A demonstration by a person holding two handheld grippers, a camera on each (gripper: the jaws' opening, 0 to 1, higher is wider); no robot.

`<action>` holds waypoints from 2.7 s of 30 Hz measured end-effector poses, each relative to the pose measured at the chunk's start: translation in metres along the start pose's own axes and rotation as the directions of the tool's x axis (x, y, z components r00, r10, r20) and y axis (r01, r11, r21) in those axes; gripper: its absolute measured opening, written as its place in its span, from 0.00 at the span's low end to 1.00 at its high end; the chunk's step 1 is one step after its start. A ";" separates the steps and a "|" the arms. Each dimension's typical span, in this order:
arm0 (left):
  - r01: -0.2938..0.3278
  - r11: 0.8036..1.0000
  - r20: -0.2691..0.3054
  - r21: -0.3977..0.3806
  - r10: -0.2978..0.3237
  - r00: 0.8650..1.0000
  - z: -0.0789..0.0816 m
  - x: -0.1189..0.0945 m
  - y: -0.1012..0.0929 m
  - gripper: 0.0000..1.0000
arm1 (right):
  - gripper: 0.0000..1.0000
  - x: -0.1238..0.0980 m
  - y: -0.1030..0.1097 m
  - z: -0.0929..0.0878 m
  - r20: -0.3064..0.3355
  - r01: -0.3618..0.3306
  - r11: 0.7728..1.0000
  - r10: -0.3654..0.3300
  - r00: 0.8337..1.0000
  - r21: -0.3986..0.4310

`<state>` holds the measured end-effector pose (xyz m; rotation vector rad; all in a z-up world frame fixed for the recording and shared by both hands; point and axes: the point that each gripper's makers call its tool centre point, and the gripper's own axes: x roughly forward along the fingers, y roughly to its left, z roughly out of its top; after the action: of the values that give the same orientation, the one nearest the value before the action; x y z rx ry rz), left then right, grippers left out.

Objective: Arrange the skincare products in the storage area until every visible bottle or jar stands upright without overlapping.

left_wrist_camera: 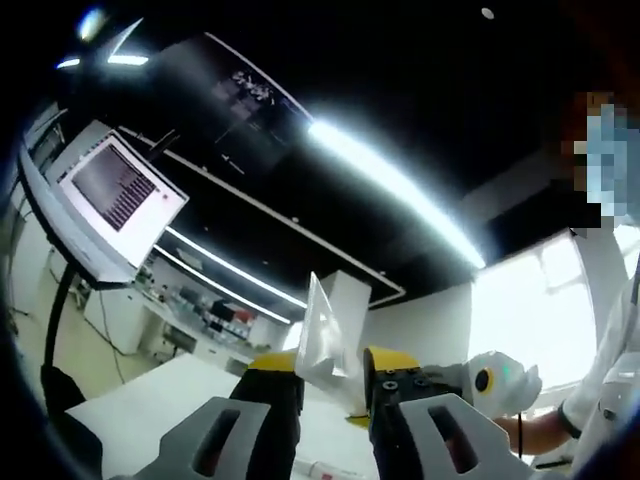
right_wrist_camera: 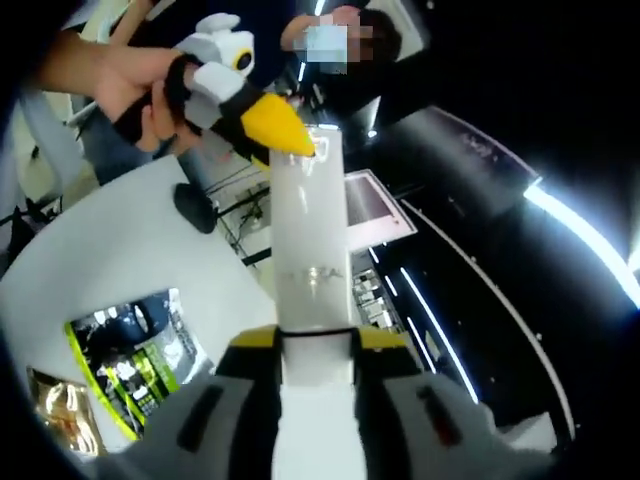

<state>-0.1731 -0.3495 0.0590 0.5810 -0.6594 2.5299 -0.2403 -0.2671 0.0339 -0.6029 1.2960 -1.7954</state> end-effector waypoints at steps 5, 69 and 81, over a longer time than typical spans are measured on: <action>0.019 0.999 0.005 -0.030 -0.019 1.000 0.001 -0.002 0.000 0.17 | 0.25 0.002 0.006 0.003 0.008 -0.006 0.999 0.006 1.000 0.031; 0.047 0.974 -0.164 -0.220 -0.085 0.983 -0.051 0.021 -0.031 0.05 | 0.27 -0.027 0.027 -0.028 0.026 0.004 0.996 -0.007 1.000 0.090; 0.071 0.970 -0.209 -0.234 -0.121 0.970 -0.065 0.046 -0.043 0.05 | 0.27 -0.056 0.025 -0.055 -0.008 0.035 0.987 -0.034 0.999 0.159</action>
<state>-0.2058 -0.2667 0.0447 0.2403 -0.7998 2.3419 -0.2434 -0.1945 -0.0046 -0.5349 1.1390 -1.9087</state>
